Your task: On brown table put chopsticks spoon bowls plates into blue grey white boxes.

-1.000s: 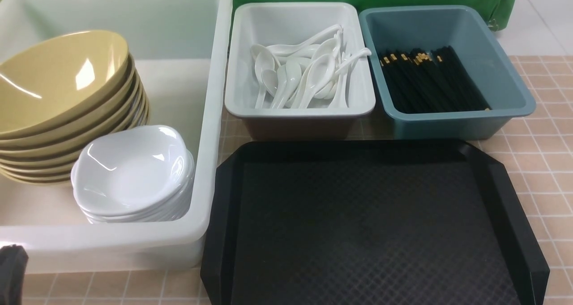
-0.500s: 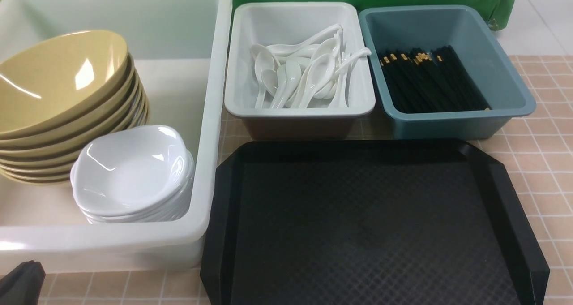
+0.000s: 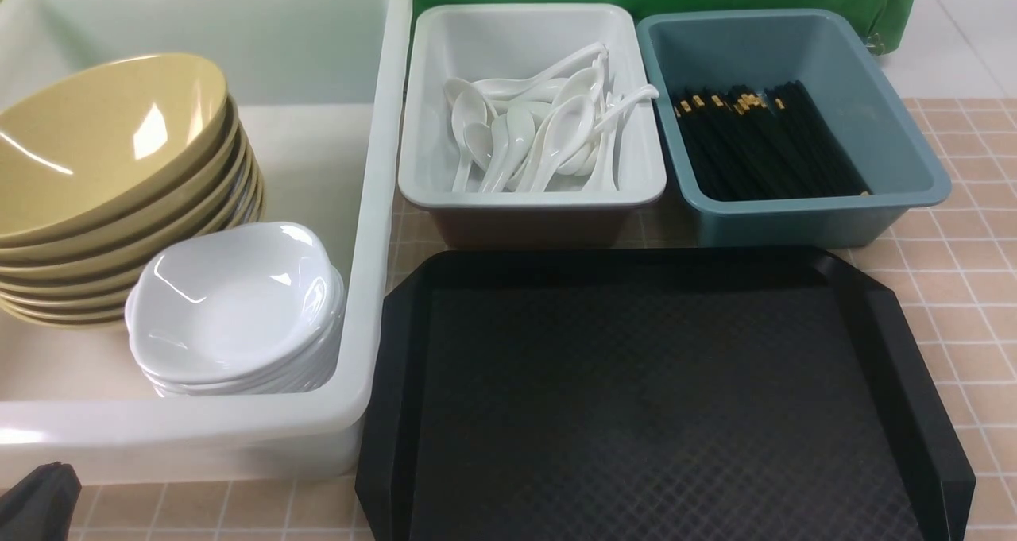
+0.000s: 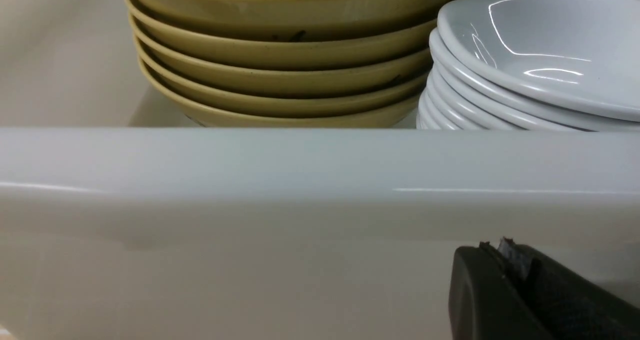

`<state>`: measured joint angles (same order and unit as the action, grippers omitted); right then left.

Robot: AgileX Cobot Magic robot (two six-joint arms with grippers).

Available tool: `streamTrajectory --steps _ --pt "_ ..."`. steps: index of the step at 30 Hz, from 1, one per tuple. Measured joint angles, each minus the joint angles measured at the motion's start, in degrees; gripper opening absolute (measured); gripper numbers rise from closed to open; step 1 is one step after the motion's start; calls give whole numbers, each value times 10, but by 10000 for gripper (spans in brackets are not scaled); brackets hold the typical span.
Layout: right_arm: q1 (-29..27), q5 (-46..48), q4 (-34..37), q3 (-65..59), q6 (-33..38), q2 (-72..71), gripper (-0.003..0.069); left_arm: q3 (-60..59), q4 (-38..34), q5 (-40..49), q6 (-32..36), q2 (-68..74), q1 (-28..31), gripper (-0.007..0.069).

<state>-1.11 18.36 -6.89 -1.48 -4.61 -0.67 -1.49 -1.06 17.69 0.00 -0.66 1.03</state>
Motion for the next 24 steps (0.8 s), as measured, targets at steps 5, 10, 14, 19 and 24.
streamTrajectory --steps 5,10,14,19,24 --pt "0 0 0 0 0 0 69 0 0 0 0 0 0 -11" --pt "0 0 0 0 0 0 75 0 0 0 0 0 0 -11" --pt "0 0 0 0 0 0 78 0 0 0 0 0 0 -11" --pt "0 0 0 0 0 0 78 0 0 0 0 0 0 -11" --pt "0 0 0 0 0 0 85 0 0 0 0 0 0 -11"
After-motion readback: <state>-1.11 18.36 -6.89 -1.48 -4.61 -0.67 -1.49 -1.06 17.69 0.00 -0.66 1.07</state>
